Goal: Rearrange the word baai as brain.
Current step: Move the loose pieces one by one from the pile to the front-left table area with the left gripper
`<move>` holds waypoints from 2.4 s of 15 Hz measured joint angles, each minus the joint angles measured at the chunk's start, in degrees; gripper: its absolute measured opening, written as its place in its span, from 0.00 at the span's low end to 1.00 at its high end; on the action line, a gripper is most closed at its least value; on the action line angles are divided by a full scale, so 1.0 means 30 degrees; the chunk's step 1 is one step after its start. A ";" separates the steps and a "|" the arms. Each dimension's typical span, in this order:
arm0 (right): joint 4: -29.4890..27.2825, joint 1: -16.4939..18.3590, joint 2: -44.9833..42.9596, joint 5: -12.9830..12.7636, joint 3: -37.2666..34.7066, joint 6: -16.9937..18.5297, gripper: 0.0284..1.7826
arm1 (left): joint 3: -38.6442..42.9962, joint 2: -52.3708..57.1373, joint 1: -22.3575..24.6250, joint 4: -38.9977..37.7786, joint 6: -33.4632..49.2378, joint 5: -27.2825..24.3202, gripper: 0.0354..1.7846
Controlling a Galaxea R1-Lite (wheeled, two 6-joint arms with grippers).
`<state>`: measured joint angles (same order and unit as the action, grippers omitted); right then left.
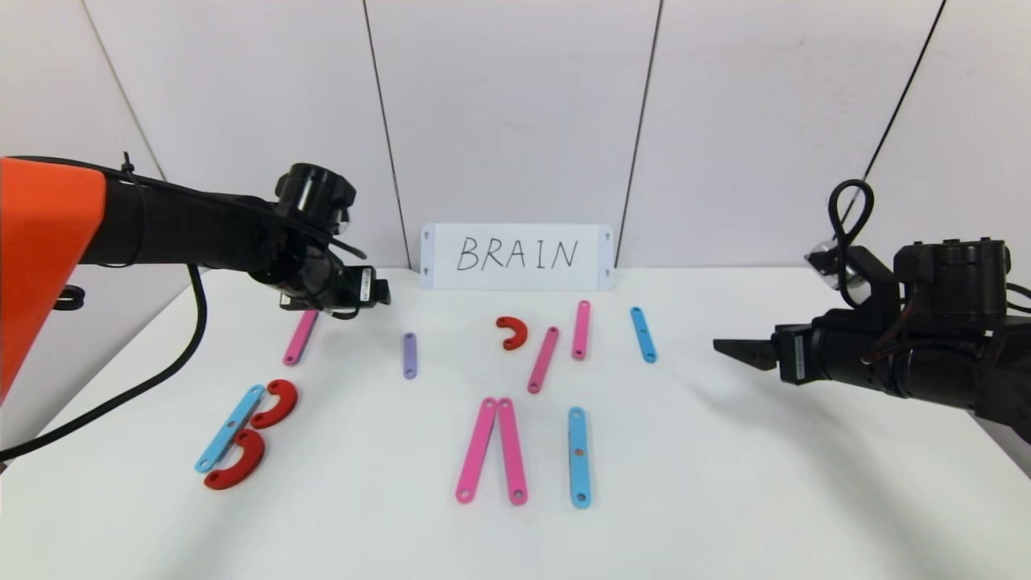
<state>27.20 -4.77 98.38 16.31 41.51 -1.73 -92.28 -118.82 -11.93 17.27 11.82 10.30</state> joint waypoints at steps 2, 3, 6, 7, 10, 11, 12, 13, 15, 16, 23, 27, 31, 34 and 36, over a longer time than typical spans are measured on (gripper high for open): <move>-0.0024 0.0077 -0.0106 0.0065 -0.0008 0.0000 0.97 | 0.0012 0.0028 0.0744 -0.0016 -0.0662 -0.0228 0.97; -0.0126 0.0114 -0.0187 0.0349 -0.0008 0.0016 0.97 | -0.0008 0.0028 0.1187 -0.0024 -0.1061 -0.0467 0.97; -0.0504 0.0219 -0.0524 0.1353 -0.0049 0.0008 0.97 | -0.0110 -0.0093 0.2674 -0.0053 -0.1987 -0.1792 0.97; -0.0512 0.0240 -0.0573 0.1378 -0.0057 0.0008 0.97 | -0.0175 -0.0248 0.3206 -0.0093 -0.2365 -0.2032 0.97; -0.0475 0.0240 -0.0601 0.1378 -0.0073 -0.0020 0.97 | -0.0658 -0.1130 0.4511 -0.0073 -0.2812 -0.2170 0.97; -0.0467 0.0232 -0.0597 0.1353 -0.0093 -0.0045 0.97 | -0.0809 -0.1434 0.4819 -0.0081 -0.2816 -0.2206 0.97; -0.0459 0.0232 -0.0573 0.1353 -0.0102 -0.0053 0.97 | -0.0926 -0.1727 0.5051 -0.0081 -0.2804 -0.2414 0.97; -0.0410 0.0219 -0.0561 0.1349 -0.0130 -0.0081 0.97 | -0.0955 -0.1987 0.5234 -0.0065 -0.2796 -0.2812 0.97; -0.0394 0.0219 -0.0524 0.1341 -0.0167 -0.0118 0.97 | -0.0910 -0.2365 0.5409 0.0000 -0.2759 -0.3381 0.97; -0.0394 0.0219 -0.0500 0.1341 -0.0203 -0.0146 0.97 | -0.0898 -0.2564 0.5429 0.0000 -0.2759 -0.3466 0.97; -0.0386 0.0223 -0.0451 0.1341 -0.0223 -0.0146 0.97 | -0.0955 -0.3316 0.5384 -0.0024 -0.2796 -0.4076 0.88; -0.0386 0.0219 -0.0451 0.1341 -0.0223 -0.0146 0.97 | -0.1057 -0.3519 0.5348 -0.0065 -0.2784 -0.4076 0.56; -0.0386 0.0223 -0.0459 0.1317 -0.0240 -0.0146 0.97 | -0.1057 -0.3621 0.5124 -0.0093 -0.2629 -0.4068 0.18; -0.0358 0.0219 -0.0459 0.1317 -0.0276 -0.0146 0.97 | -0.0992 -0.3600 0.4970 -0.0061 -0.2605 -0.4039 0.15; -0.0366 0.0219 -0.0459 0.1313 -0.0293 -0.0138 0.97 | -0.0910 -0.3511 0.4941 0.0000 -0.2658 -0.4019 0.15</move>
<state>26.10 -4.11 97.00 20.25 40.63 -2.15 -95.01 -129.35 2.89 17.27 3.85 -1.76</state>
